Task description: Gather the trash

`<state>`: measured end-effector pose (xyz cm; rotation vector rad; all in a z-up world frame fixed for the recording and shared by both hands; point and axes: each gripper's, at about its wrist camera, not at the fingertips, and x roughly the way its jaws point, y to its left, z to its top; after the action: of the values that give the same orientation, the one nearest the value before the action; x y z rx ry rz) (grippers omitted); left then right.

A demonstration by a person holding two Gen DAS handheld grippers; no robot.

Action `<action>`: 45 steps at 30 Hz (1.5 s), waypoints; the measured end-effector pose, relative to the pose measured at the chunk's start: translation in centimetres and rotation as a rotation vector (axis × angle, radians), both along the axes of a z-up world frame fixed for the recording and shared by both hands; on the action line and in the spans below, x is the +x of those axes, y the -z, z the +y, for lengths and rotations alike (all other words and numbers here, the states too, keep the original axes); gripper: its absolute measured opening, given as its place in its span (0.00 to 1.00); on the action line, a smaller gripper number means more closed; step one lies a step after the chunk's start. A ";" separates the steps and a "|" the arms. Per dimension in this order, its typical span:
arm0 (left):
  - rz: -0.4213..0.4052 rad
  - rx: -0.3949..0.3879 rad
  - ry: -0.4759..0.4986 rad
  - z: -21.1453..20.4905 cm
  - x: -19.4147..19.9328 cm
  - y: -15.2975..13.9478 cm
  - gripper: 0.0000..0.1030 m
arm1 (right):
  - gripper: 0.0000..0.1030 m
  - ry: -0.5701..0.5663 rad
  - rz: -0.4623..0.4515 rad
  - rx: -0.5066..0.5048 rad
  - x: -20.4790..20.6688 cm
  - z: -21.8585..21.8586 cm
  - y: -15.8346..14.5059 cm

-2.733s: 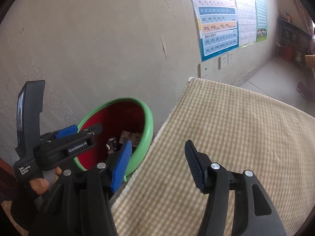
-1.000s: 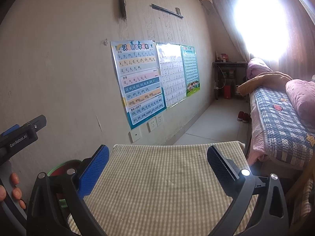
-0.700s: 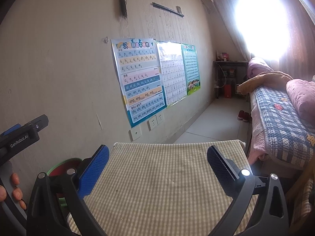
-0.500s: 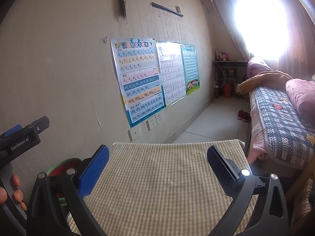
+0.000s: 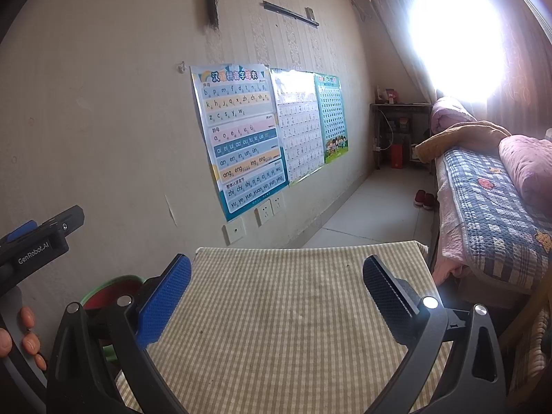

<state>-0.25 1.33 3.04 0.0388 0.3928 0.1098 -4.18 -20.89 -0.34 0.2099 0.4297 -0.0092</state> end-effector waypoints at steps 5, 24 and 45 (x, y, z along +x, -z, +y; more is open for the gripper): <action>0.009 -0.003 0.000 0.1 0.2 0.1 0.95 | 0.94 0.000 0.004 0.000 0.0 0.1 0.2; 0.027 -0.005 0.007 0.2 0.2 0.6 0.95 | 0.94 0.001 0.012 0.003 0.0 0.1 0.6; 0.293 -0.041 0.198 -5.3 6.2 10.4 0.95 | 0.94 0.045 0.240 0.007 3.2 -4.7 8.1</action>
<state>5.96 -3.95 -7.35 0.0538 0.6810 -0.1015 -1.03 -25.59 -8.48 0.2265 0.6642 -0.0775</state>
